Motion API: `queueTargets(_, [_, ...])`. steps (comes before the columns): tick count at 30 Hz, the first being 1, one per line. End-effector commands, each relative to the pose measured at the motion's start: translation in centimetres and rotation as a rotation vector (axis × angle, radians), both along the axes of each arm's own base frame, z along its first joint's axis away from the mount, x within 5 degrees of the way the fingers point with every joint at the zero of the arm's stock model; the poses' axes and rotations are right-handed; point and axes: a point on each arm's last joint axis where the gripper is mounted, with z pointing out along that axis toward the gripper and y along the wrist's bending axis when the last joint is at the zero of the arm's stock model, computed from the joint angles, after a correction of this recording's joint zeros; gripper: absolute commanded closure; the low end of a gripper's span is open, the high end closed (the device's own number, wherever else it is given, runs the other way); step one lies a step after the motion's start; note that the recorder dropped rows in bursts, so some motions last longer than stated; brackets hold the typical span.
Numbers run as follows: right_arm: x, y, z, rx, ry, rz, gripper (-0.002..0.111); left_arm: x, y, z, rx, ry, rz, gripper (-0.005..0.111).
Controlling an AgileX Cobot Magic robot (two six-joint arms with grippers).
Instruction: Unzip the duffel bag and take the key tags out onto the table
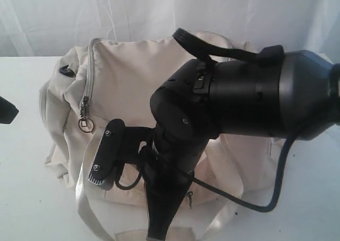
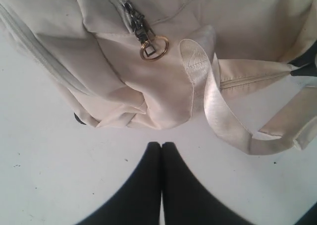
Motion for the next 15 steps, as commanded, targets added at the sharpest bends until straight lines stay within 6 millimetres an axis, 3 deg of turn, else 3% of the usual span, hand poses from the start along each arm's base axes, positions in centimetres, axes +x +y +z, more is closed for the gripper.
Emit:
queueTargets(1, [-1.8, -0.7, 1.2, -0.024, 0.076, -0.034, 0.108, -0.4, -0.2, 0.2, -0.007, 0.015, -0.026, 0.107])
queueTargets(9, [-5.1, 0.5, 2.4, 0.052, 0.095, 0.023, 0.108, -0.7, -0.7, 0.4, -0.045, 0.015, -0.101, 0.107])
queueTargets(15, [-5.8, 0.6, 2.4, 0.041, 0.105, 0.028, 0.108, -0.8, -0.7, 0.3, -0.044, 0.032, -0.113, 0.107])
